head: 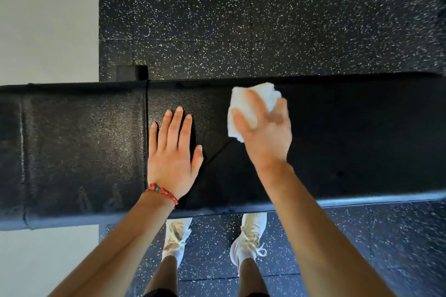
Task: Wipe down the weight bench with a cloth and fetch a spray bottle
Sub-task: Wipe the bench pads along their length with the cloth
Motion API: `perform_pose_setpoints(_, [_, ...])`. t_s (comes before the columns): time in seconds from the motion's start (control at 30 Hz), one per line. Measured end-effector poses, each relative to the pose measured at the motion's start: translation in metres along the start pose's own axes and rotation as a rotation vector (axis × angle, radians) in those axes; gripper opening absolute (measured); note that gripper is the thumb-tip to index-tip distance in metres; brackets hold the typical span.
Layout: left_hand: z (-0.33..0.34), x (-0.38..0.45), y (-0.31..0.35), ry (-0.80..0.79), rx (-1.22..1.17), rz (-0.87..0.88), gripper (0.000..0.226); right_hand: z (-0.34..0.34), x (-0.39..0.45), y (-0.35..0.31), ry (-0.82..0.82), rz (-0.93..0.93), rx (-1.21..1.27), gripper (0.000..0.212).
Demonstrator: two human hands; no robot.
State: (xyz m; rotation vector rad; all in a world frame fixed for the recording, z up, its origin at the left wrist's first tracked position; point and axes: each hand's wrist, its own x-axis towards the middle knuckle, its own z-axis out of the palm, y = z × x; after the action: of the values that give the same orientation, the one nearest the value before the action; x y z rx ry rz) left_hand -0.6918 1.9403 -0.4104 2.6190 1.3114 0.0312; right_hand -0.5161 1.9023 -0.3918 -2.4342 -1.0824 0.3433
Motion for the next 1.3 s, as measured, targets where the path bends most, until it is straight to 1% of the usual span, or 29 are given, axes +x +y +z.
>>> perform_pose_setpoints(0.07, [-0.001, 0.000, 0.001, -0.012, -0.008, -0.008, 0.057, -0.004, -0.006, 0.006, -0.015, -0.082, -0.014, 0.042])
perform_pose_setpoints(0.13, [-0.004, 0.001, 0.002, -0.018, -0.007, -0.006, 0.057, -0.012, -0.005, 0.024, 0.004, -0.075, -0.059, 0.044])
perform_pose_setpoints(0.3, [-0.008, -0.001, 0.006, -0.007, -0.036, 0.004, 0.054, -0.041, -0.011, 0.080, 0.174, 0.191, -0.053, 0.050])
perform_pose_setpoints(0.4, [-0.009, -0.006, 0.014, 0.001, -0.053, 0.082, 0.053, -0.035, -0.022, 0.071, 0.202, 0.292, -0.028, 0.048])
perform_pose_setpoints(0.47, [-0.008, -0.010, 0.024, -0.004, -0.071, 0.137, 0.053, -0.025, -0.041, 0.051, 0.144, 0.239, -0.008, 0.046])
perform_pose_setpoints(0.57, [-0.005, -0.015, 0.040, -0.023, -0.095, 0.167, 0.053, -0.016, -0.072, 0.028, 0.039, 0.060, 0.019, 0.043])
perform_pose_setpoints(0.67, [0.002, -0.020, 0.048, -0.064, -0.071, 0.186, 0.055, -0.025, -0.074, 0.038, 0.032, -0.070, -0.072, 0.042])
perform_pose_setpoints(0.7, [0.003, -0.020, 0.048, -0.066, -0.052, 0.190, 0.055, -0.031, -0.071, 0.050, 0.042, -0.060, -0.089, 0.043])
perform_pose_setpoints(0.73, [0.005, -0.021, 0.048, -0.064, -0.036, 0.191, 0.055, -0.038, -0.068, 0.065, 0.065, 0.008, -0.088, 0.043])
perform_pose_setpoints(0.83, [0.007, -0.021, 0.047, -0.057, -0.016, 0.191, 0.056, -0.062, -0.067, 0.114, 0.181, 0.293, -0.049, 0.050])
perform_pose_setpoints(0.87, [0.007, -0.021, 0.048, -0.059, -0.008, 0.193, 0.056, -0.066, -0.068, 0.123, 0.207, 0.337, -0.046, 0.052])
perform_pose_setpoints(0.93, [0.007, -0.022, 0.049, -0.066, 0.009, 0.187, 0.056, -0.065, -0.070, 0.124, 0.222, 0.359, -0.028, 0.051])
perform_pose_setpoints(1.0, [0.006, -0.022, 0.051, -0.071, 0.019, 0.177, 0.056, -0.056, -0.076, 0.107, 0.191, 0.330, 0.018, 0.048])
perform_pose_setpoints(1.03, [0.005, -0.022, 0.052, -0.076, 0.020, 0.173, 0.056, -0.051, -0.084, 0.097, 0.155, 0.278, 0.032, 0.047])
perform_pose_setpoints(1.13, [0.004, -0.022, 0.055, -0.074, 0.023, 0.148, 0.056, -0.041, -0.105, 0.076, 0.046, 0.038, 0.000, 0.041])
perform_pose_setpoints(1.23, [0.003, -0.024, 0.067, -0.042, -0.010, 0.073, 0.054, -0.048, -0.101, 0.087, 0.002, -0.155, -0.087, 0.043])
perform_pose_setpoints(1.27, [0.003, -0.024, 0.074, -0.027, -0.022, 0.051, 0.054, -0.053, -0.098, 0.095, -0.007, -0.184, -0.117, 0.043])
perform_pose_setpoints(1.3, [0.004, -0.024, 0.083, -0.017, -0.031, 0.042, 0.054, -0.059, -0.094, 0.106, -0.008, -0.164, -0.128, 0.045])
